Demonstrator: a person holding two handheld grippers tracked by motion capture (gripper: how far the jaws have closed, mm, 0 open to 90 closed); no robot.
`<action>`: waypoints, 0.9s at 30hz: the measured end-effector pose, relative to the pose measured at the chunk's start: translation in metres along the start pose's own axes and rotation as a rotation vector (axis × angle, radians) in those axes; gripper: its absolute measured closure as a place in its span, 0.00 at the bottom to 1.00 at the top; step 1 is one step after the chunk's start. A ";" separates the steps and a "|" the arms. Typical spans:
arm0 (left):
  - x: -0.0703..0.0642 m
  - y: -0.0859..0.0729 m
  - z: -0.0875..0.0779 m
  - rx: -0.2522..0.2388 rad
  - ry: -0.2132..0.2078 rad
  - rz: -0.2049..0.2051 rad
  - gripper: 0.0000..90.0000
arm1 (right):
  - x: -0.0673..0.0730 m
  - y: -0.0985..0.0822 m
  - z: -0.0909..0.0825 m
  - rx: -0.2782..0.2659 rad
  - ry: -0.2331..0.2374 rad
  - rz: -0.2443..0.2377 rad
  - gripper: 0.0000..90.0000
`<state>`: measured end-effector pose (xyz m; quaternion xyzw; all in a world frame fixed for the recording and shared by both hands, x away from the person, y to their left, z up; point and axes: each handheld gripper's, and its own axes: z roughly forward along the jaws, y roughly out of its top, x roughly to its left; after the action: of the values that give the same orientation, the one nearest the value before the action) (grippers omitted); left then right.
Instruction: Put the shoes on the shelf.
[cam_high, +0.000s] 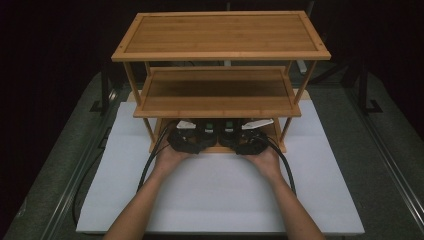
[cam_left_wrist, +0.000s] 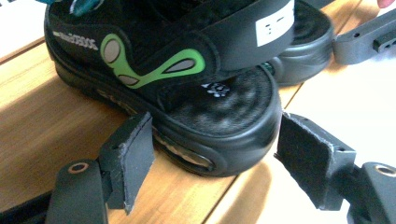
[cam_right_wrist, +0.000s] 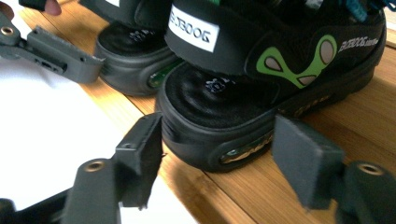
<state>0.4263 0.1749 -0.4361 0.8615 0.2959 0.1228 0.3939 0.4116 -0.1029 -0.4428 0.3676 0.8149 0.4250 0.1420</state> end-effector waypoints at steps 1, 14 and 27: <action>-0.001 0.000 -0.001 0.006 0.004 -0.003 0.27 | 0.000 0.001 -0.001 -0.003 0.006 0.003 0.34; -0.001 -0.016 -0.024 -0.012 -0.004 -0.034 0.10 | 0.005 -0.011 -0.033 -0.014 0.015 0.013 0.24; -0.018 -0.044 -0.075 -0.020 -0.003 -0.019 0.02 | 0.006 -0.040 -0.083 -0.042 0.002 0.014 0.23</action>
<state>0.3603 0.2323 -0.4192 0.8548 0.3022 0.1205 0.4042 0.3430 -0.1620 -0.4244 0.3698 0.8033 0.4434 0.1457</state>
